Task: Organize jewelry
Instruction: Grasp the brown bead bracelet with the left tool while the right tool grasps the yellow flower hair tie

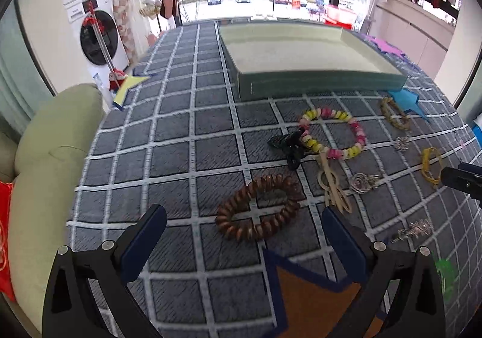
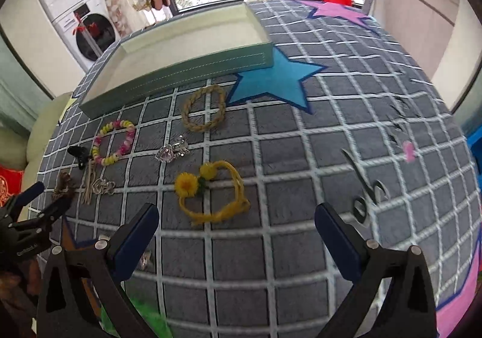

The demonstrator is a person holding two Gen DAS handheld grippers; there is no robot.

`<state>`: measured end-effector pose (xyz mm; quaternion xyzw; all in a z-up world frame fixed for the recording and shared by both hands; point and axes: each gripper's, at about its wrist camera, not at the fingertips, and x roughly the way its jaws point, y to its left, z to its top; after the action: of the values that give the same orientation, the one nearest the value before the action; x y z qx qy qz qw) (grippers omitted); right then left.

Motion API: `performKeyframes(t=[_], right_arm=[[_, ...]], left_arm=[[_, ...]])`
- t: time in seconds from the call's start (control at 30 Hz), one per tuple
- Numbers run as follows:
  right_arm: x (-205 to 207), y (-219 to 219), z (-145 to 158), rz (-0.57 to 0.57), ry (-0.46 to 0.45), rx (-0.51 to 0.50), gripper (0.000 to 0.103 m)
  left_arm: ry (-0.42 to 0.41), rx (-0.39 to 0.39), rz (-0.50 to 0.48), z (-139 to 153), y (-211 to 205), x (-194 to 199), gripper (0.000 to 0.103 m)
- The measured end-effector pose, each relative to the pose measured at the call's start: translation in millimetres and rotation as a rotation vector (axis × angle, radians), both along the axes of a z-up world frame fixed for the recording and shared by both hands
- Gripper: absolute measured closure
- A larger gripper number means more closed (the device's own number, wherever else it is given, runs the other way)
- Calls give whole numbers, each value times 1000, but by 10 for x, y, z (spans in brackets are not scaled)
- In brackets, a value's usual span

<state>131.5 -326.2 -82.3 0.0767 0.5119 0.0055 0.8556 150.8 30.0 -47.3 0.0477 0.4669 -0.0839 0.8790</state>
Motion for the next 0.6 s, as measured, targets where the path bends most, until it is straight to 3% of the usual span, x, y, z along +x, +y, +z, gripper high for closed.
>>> performKeyframes(t=[0.13, 0.2, 0.23, 0.3, 0.33, 0.37, 0.6], right_arm=[[110, 173, -59, 49, -3, -87, 6], [119, 283, -68, 76, -7, -158, 20], [110, 319, -51, 94, -17, -158, 24], [100, 360, -11, 107, -23, -163, 53], [95, 376, 6, 115, -27, -160, 64], [96, 384, 14, 115, -24, -161, 77], [135, 257, 240, 112, -53, -11, 78]], left_arm=[[12, -11, -5, -50, -39, 60, 6], [-4, -14, -25, -33, -68, 47, 20], [-9, -15, -33, -24, -81, 41, 31], [-17, -10, -53, -7, -123, 48, 45], [-22, -11, -60, -2, -148, 50, 60], [-21, -11, -67, 7, -163, 63, 68], [-3, -102, -65, 230, -79, 91, 68]])
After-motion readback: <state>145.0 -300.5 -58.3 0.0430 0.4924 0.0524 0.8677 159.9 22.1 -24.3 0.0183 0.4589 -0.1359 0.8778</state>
